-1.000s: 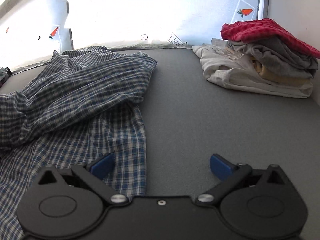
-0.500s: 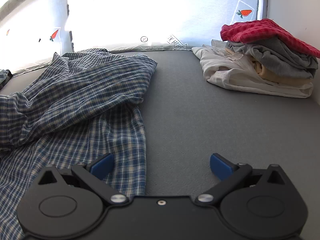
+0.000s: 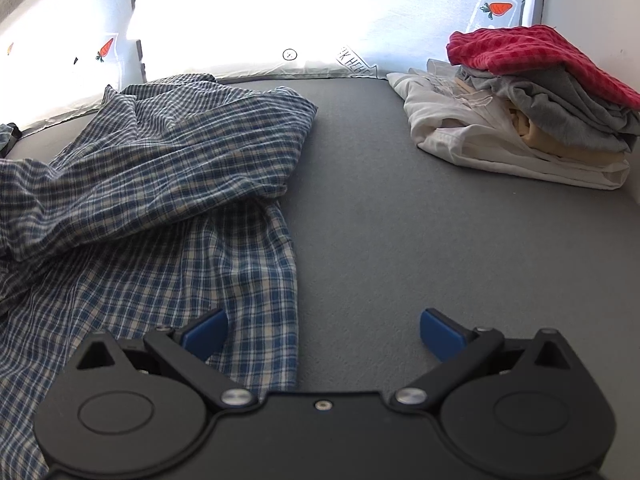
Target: Fold clothes
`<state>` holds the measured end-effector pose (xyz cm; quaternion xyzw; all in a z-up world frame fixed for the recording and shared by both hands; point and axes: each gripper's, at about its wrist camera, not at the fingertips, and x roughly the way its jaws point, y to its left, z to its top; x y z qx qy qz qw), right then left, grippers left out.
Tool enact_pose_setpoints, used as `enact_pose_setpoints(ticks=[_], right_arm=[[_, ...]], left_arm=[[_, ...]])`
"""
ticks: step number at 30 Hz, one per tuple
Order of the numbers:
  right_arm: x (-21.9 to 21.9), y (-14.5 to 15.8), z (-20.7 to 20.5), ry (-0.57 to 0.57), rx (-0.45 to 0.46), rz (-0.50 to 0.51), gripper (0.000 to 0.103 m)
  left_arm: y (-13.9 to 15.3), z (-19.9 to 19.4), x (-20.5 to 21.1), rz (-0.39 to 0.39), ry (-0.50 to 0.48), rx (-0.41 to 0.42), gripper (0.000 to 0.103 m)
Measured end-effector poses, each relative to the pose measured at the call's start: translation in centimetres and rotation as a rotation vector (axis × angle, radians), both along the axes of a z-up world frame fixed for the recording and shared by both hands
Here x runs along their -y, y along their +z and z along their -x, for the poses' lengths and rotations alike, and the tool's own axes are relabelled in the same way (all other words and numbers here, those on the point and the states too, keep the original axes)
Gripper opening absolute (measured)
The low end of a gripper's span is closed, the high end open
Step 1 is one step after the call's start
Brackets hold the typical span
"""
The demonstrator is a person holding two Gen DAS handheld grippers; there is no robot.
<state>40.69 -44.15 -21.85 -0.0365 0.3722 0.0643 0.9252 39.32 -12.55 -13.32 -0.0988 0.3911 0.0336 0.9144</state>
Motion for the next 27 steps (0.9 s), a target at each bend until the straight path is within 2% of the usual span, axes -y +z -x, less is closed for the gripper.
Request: enact_pose_setpoints(ticks=[3,8,14,19,22,27], right_arm=[[-1.3,0.6,0.4,-0.010,0.016,0.045,0.103],[-4.3,1.8,1.7,0.007,0.043,0.071,0.103],[-7.3,3.0,3.6,-0.014,0.056,0.077,0.103],[-9.7,3.4,5.1,-0.059,0.057,0.095,0.103],[-10.6,3.2,5.9,-0.080,0.042,0.110,0.103],[-11.6,3.1,7.0,-0.104,0.029,0.122,0.103]], left_arm=[[1.6,-1.0,-2.7,0.038,0.032,0.037,0.003],[4.5,-2.7,-7.8,0.042,0.069,0.105,0.003],[6.5,-4.3,-14.2,0.015,0.140,0.169,0.003],[6.2,-4.5,-20.2,0.032,0.242,0.172,0.003],[5.5,-4.1,-23.9,0.071,0.319,0.168,0.003],[4.5,-3.8,-28.8,0.125,0.477,0.116,0.003]])
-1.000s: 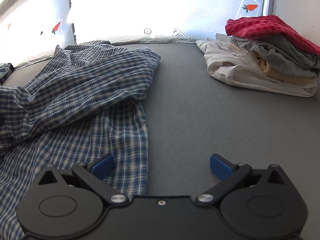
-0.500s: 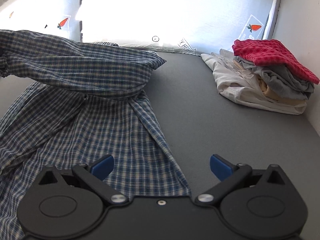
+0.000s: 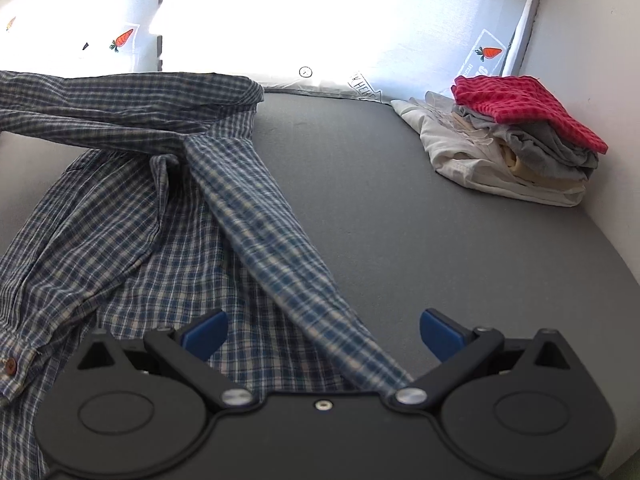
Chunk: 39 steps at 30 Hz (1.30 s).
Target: Fold clothes
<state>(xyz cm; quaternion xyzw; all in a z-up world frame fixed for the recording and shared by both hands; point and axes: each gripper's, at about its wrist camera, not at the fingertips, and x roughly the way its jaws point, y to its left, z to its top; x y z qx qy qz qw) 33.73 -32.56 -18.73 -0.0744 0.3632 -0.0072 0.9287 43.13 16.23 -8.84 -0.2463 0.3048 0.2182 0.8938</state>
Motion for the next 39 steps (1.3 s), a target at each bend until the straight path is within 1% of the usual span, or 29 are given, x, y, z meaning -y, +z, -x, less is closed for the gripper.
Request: enact_pose_setpoints(ticks=[2,3,5,7,9,11,14,17,18,19,20,21,22,24,25,27,29,31,34,35,36,38,39], right_arm=[[-0.4,0.0,0.2,0.002,0.001,0.017,0.103],[-0.6,0.0,0.3,0.004,0.002,0.025,0.103],[-0.9,-0.1,0.4,0.011,0.003,0.046,0.103],[-1.2,-0.3,0.6,0.021,-0.004,0.076,0.103],[-1.4,-0.7,0.5,0.031,-0.023,0.114,0.103],[-1.5,-1.2,0.3,0.033,-0.052,0.148,0.103],[-1.1,-1.5,0.2,0.032,-0.067,0.156,0.103],[-0.5,-1.5,0.0,0.026,-0.072,0.159,0.101],[-0.3,-1.5,0.0,0.030,-0.073,0.154,0.098],[0.0,-1.4,0.1,0.037,-0.073,0.145,0.096],[0.3,-1.4,0.2,0.047,-0.071,0.128,0.088],[0.6,-1.3,0.3,0.055,-0.067,0.113,0.078],[0.9,-1.2,0.4,0.062,-0.066,0.102,0.073],[1.5,-1.0,0.5,0.075,-0.063,0.082,0.055],[1.8,-0.8,0.6,0.078,-0.058,0.074,0.053],[2.2,-0.6,1.0,0.086,-0.051,0.057,0.042],[2.6,-0.5,1.4,0.096,-0.055,0.046,0.039],[2.9,-0.7,1.8,0.104,-0.066,0.046,0.038],[3.7,-0.6,2.4,0.094,-0.084,0.024,0.034],[4.0,-0.5,2.5,0.084,-0.089,0.016,0.028],[4.2,-0.3,2.6,0.074,-0.094,0.009,0.025],[4.8,0.1,3.0,0.062,-0.094,-0.012,0.023],[5.0,0.4,3.3,0.063,-0.090,-0.030,0.016]], left_arm=[[-1.0,0.4,-1.2,0.048,0.060,-0.045,0.009],[-1.4,0.8,-1.3,0.055,0.079,-0.066,0.012],[-2.2,1.7,-0.3,0.048,0.076,-0.095,0.032],[-3.0,2.9,1.3,0.040,0.042,-0.113,0.041],[-3.9,4.0,3.7,0.039,-0.024,-0.137,0.042],[-5.3,4.7,7.0,0.030,-0.126,-0.184,0.047],[-7.6,5.9,12.6,0.015,-0.284,-0.252,0.051],[-9.4,7.4,17.8,0.036,-0.421,-0.307,0.053],[-9.9,7.8,19.3,0.040,-0.460,-0.326,0.053],[-10.2,8.1,20.7,0.028,-0.504,-0.344,0.053],[-10.4,8.3,22.1,-0.001,-0.552,-0.363,0.053],[-10.5,8.5,23.3,-0.033,-0.592,-0.376,0.054],[-10.5,8.6,24.3,-0.069,-0.622,-0.384,0.054],[-10.7,8.9,25.7,-0.106,-0.656,-0.401,0.058],[-11.0,9.0,26.1,-0.112,-0.660,-0.418,0.060],[-11.8,9.1,26.6,-0.131,-0.653,-0.467,0.061],[-12.2,9.2,26.5,-0.123,-0.632,-0.480,0.064],[-12.4,9.5,26.3,-0.113,-0.613,-0.485,0.067],[-12.6,9.8,26.4,-0.121,-0.599,-0.500,0.072],[-12.7,9.9,26.5,-0.123,-0.596,-0.505,0.074],[-12.7,10.0,26.4,-0.121,-0.594,-0.509,0.075],[-12.8,10.2,26.2,-0.113,-0.591,-0.516,0.078],[-12.8,10.4,26.1,-0.110,-0.590,-0.519,0.079]])
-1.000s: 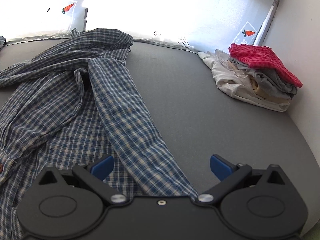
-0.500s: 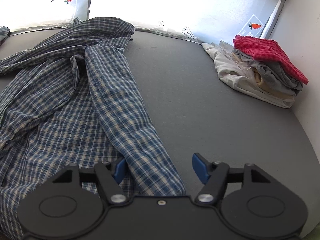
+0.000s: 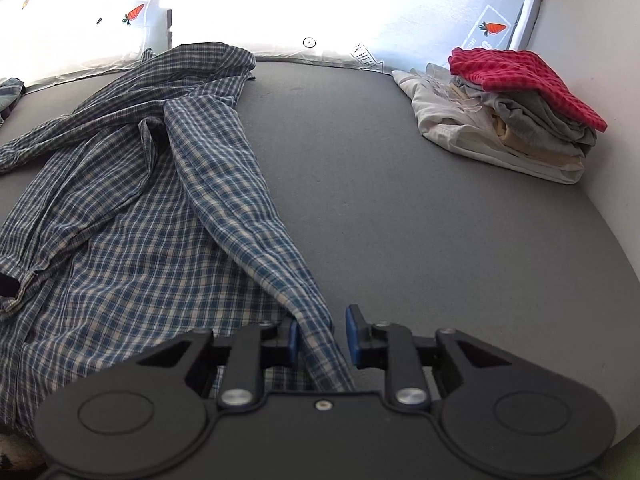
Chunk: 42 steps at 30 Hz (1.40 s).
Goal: Fold clothes
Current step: 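Grasp the shirt edge with the right gripper, then lift the shirt side edge with the right gripper and fold it over the body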
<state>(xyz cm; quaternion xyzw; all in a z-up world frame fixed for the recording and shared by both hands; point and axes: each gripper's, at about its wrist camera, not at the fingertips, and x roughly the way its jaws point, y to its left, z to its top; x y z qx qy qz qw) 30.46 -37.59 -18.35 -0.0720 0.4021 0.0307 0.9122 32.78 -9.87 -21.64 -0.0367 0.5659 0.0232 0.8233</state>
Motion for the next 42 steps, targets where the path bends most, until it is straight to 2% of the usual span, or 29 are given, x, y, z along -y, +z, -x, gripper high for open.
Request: enact_pose_setpoints(ticks=[2,6,11,17,20,24,26,28,30,31,33,36,40,42], right_arm=[[0.4,0.5,0.4,0.009,0.000,-0.051,0.007],[0.7,1.2,0.8,0.052,-0.021,-0.220,0.003],[1.6,0.9,-0.2,0.052,-0.118,-0.609,0.002],[1.7,-1.6,-1.9,-0.045,-0.289,-1.065,0.002],[0.7,-3.3,-2.2,-0.102,-0.381,-1.240,0.002],[-1.3,-5.3,-2.2,-0.168,-0.490,-1.415,0.002],[-2.3,-6.1,-2.4,-0.196,-0.527,-1.447,0.003],[-3.2,-6.7,-2.5,-0.221,-0.563,-1.389,0.006],[-3.9,-7.5,-2.6,-0.254,-0.605,-1.342,0.013],[-4.0,-8.0,-2.4,-0.276,-0.633,-1.350,0.015],[-4.0,-8.2,-2.1,-0.292,-0.653,-1.373,0.026],[-3.3,-7.0,-2.0,-0.279,-0.593,-1.413,0.043],[-1.7,-6.1,-1.8,-0.315,-0.482,-1.473,0.041],[-1.0,-6.2,-2.3,-0.352,-0.456,-1.447,0.035]], left_arm=[[-0.1,0.3,-0.2,0.002,0.003,-0.006,0.082],[-0.3,0.9,-0.4,0.000,0.005,-0.022,0.089],[-0.6,1.7,-0.5,-0.014,-0.004,-0.038,0.096],[-0.7,2.1,-0.5,-0.019,-0.029,-0.039,0.098],[-0.8,2.2,-0.4,-0.016,-0.036,-0.040,0.099],[-0.9,2.3,-0.3,-0.015,-0.045,-0.041,0.101],[-1.0,2.3,-0.2,-0.014,-0.050,-0.041,0.102],[-1.0,2.3,-0.3,-0.011,-0.053,-0.040,0.102],[-1.0,2.3,-0.3,-0.007,-0.055,-0.040,0.103],[-0.9,2.3,-0.3,-0.004,-0.055,-0.040,0.103],[-0.9,2.2,-0.4,0.003,-0.055,-0.038,0.103],[-0.8,2.1,-0.5,0.014,-0.051,-0.036,0.103],[-0.8,2.0,-0.4,0.011,-0.054,-0.033,0.103],[-0.8,1.9,-0.3,0.010,-0.054,-0.031,0.103]])
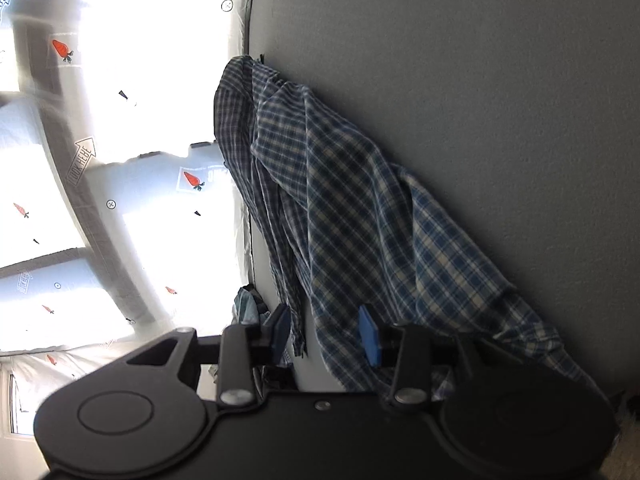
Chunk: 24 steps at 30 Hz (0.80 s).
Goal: Fold clothes
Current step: 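Lift the shirt side edge with the right gripper and fold it over the body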
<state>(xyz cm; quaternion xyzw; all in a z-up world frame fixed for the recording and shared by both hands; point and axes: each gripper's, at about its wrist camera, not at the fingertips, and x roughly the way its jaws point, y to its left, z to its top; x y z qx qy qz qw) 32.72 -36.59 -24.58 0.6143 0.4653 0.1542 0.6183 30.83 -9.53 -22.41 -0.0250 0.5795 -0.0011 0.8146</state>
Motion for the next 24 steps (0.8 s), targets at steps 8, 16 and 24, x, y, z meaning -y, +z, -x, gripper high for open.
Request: enact_pose_setpoints(ticks=[8,16,24], right_arm=[[-2.9,-0.9,-0.4,0.267,-0.039,0.196,0.029],[-3.8,2.9,-1.6,0.346,0.080,0.332,0.036],[-2.0,6.6,-6.0,0.255,0.236,0.568,0.051]], left_arm=[[0.2,-0.4,-0.1,0.012,0.012,0.002,0.103],[1.2,-1.6,-4.2,0.194,0.159,-0.020,0.103],[2.8,-2.2,-10.8,0.297,0.426,0.057,0.102]])
